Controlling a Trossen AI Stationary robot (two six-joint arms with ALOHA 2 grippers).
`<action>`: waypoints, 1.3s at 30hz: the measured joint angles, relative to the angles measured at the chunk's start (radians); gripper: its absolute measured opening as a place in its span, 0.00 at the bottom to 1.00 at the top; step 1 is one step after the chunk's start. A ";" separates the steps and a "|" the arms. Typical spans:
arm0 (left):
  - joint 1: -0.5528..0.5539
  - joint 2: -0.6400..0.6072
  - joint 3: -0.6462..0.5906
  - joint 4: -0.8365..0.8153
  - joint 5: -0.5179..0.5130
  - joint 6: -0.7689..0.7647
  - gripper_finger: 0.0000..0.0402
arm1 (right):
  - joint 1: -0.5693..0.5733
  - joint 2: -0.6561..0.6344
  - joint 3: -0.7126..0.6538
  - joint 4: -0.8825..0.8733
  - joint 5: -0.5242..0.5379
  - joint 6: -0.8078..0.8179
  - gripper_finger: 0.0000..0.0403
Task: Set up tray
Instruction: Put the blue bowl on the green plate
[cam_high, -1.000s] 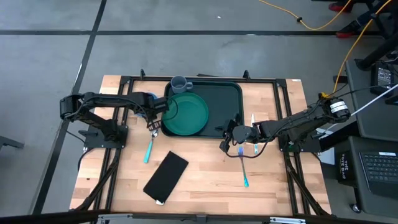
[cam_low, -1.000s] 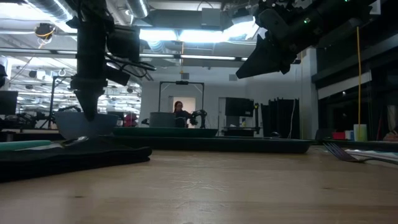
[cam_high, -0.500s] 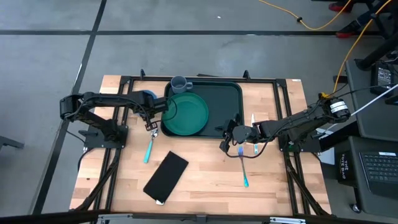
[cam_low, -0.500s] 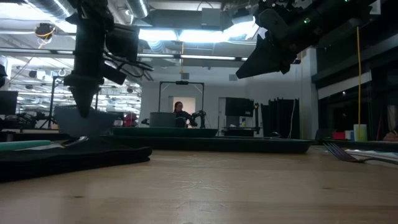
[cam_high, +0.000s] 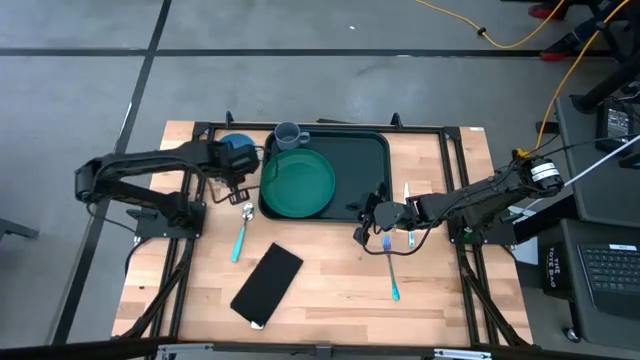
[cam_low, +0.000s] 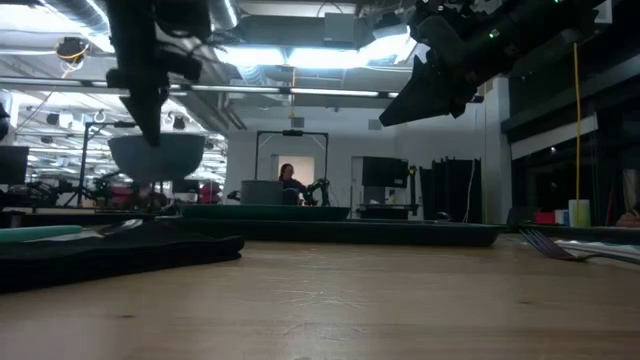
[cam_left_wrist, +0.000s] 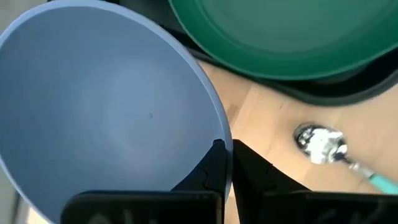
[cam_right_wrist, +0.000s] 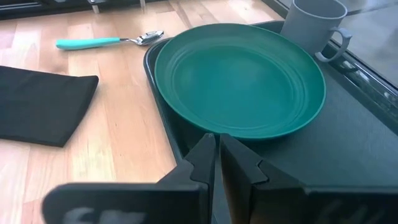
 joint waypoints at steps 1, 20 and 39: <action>-0.002 -0.018 0.000 0.000 0.006 -0.012 0.01 | 0.000 0.000 0.000 0.000 0.000 0.000 0.07; -0.187 -0.050 0.000 0.070 0.049 0.007 0.01 | 0.000 0.000 0.000 0.001 0.000 0.003 0.07; -0.307 0.204 0.099 0.171 0.143 0.061 0.01 | 0.009 0.000 0.000 -0.037 0.124 -0.016 0.03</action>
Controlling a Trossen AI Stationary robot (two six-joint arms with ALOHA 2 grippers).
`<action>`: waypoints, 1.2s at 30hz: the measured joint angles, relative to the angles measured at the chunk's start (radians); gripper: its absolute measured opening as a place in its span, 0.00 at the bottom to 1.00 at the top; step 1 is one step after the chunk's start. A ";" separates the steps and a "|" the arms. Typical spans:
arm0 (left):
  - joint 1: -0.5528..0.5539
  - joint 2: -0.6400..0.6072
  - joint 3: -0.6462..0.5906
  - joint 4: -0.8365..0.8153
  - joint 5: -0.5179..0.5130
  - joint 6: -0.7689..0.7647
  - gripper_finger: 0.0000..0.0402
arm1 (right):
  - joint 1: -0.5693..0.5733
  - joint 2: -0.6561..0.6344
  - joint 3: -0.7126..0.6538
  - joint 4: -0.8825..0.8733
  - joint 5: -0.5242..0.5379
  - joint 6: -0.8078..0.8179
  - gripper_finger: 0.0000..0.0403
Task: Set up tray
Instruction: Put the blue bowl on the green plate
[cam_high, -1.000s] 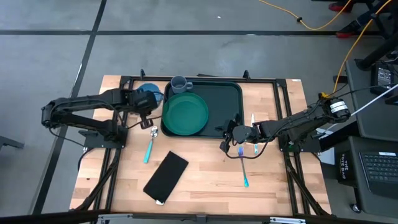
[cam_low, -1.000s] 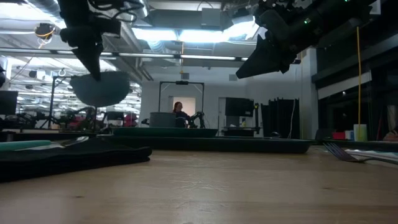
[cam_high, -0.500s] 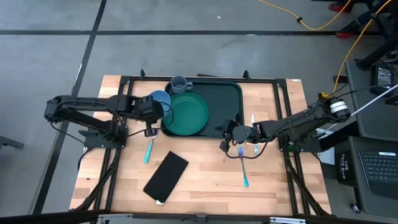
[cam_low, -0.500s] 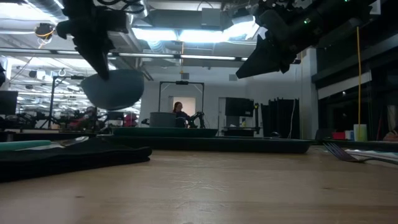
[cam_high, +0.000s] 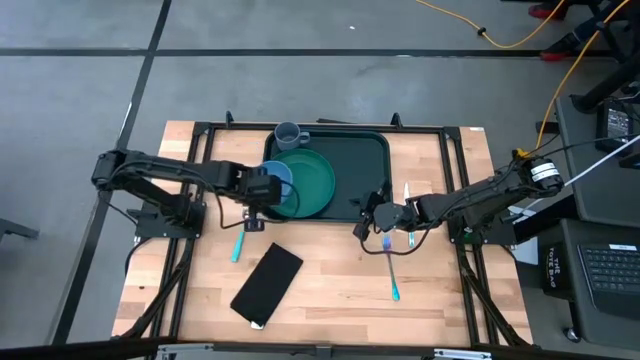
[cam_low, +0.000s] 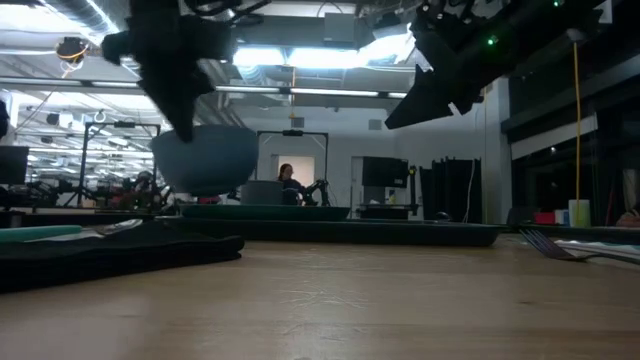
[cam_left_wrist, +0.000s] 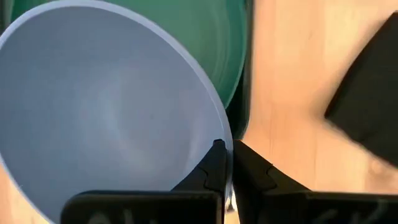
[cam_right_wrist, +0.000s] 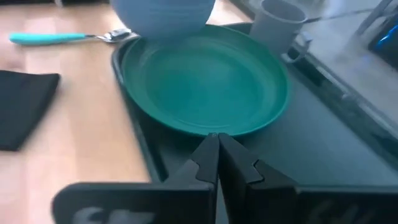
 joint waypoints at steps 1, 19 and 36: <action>0.000 0.015 0.023 -0.003 0.008 0.026 0.01 | -0.001 0.000 0.000 0.000 0.016 -0.008 0.02; 0.037 0.381 0.329 -0.076 -0.021 0.186 0.01 | -0.033 0.000 -0.001 -0.001 -0.020 -0.008 0.07; 0.114 0.437 0.338 -0.035 -0.036 0.244 0.01 | -0.043 0.000 -0.158 0.299 -0.020 -0.078 0.07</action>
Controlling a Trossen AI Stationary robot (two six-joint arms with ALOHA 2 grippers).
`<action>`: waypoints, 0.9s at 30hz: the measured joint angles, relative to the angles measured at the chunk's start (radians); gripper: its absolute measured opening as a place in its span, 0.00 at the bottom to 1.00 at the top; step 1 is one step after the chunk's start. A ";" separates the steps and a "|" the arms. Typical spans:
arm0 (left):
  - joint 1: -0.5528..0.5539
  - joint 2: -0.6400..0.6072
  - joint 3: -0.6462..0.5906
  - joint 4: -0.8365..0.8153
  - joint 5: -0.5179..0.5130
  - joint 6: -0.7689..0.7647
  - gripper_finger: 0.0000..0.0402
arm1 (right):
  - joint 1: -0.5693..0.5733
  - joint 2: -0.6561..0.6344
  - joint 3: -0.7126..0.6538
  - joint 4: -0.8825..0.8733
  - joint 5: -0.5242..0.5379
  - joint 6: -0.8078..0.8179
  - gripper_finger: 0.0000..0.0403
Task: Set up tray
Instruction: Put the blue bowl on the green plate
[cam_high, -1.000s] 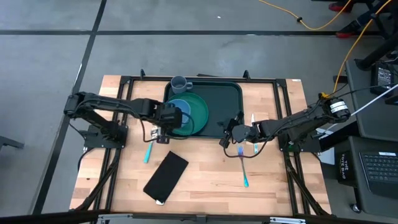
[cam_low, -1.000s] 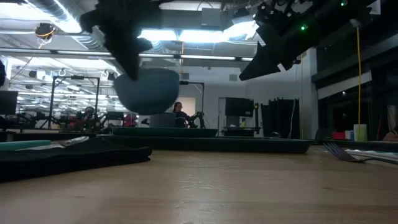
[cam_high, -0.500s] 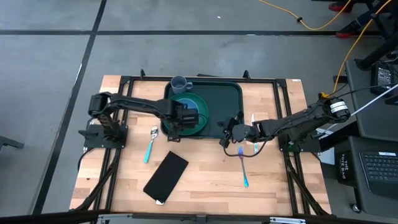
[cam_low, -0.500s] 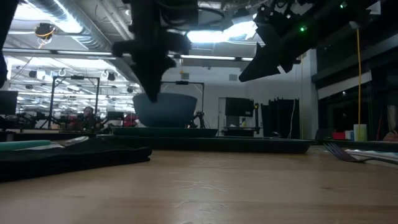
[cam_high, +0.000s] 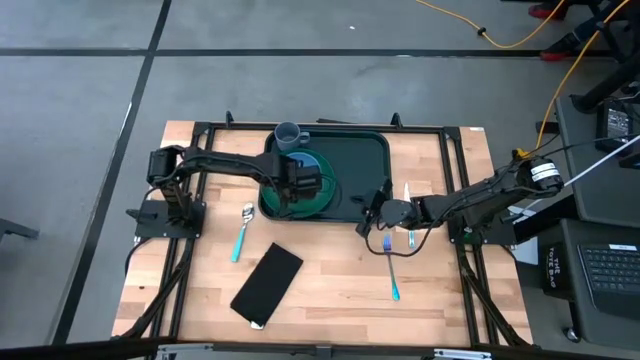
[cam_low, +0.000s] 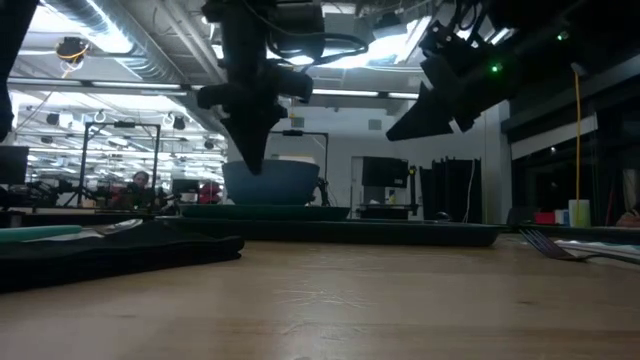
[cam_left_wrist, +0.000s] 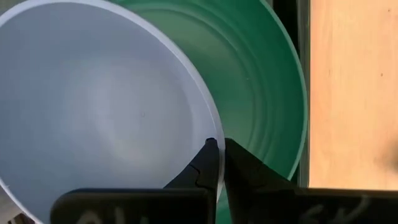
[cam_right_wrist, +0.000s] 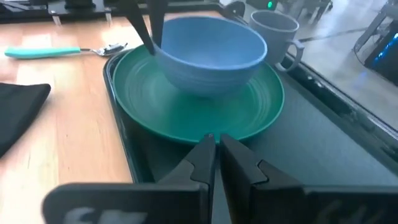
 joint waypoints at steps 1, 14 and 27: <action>0.000 0.000 -0.006 0.006 0.000 0.002 0.01 | 0.000 0.000 -0.001 0.004 0.000 -0.006 0.07; 0.011 0.000 -0.036 0.040 -0.005 0.006 0.01 | 0.000 0.000 -0.002 0.010 -0.002 -0.006 0.07; 0.010 0.000 -0.036 0.040 -0.009 -0.006 0.08 | 0.000 0.000 -0.002 0.009 -0.002 -0.006 0.07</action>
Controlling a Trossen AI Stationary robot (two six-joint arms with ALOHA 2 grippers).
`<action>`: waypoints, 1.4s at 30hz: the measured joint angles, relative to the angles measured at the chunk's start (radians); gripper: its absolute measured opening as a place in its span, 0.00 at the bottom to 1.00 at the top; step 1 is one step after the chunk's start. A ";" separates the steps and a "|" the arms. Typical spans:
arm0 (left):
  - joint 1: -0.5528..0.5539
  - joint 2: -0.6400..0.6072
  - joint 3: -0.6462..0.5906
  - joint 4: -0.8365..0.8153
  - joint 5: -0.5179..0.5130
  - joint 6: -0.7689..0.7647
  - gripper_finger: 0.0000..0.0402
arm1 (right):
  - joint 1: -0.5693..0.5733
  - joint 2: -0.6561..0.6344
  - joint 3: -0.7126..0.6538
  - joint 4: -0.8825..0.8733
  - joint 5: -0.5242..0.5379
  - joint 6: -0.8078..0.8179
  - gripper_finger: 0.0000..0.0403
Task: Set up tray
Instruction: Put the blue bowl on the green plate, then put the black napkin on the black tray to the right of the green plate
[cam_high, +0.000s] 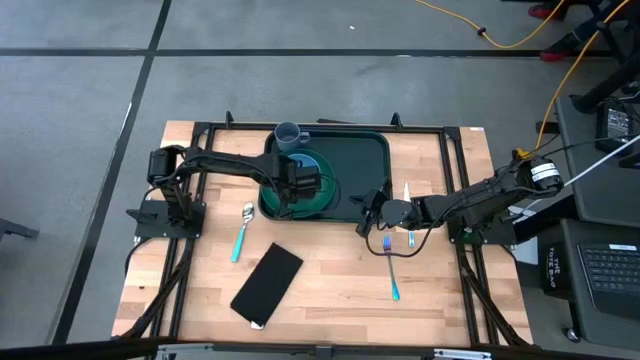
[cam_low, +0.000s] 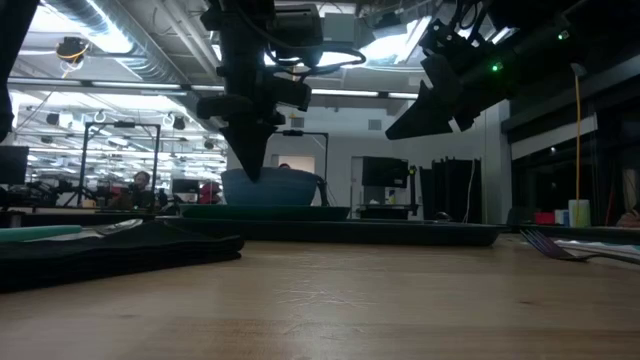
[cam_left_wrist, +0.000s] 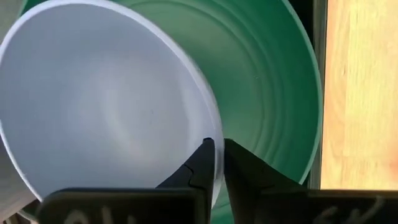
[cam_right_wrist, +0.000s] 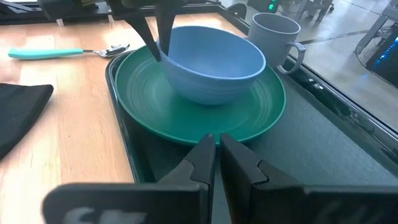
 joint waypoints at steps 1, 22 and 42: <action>0.000 0.000 0.000 0.000 0.000 -0.005 0.09 | 0.000 0.000 0.000 0.000 0.000 0.000 0.07; -0.007 -0.009 0.160 -0.167 -0.025 -0.022 0.24 | 0.001 0.000 0.000 0.007 -0.071 -0.001 0.07; -0.202 -0.445 -0.202 0.152 -0.154 -0.174 0.00 | 0.006 0.000 0.000 0.009 -0.154 -0.029 0.07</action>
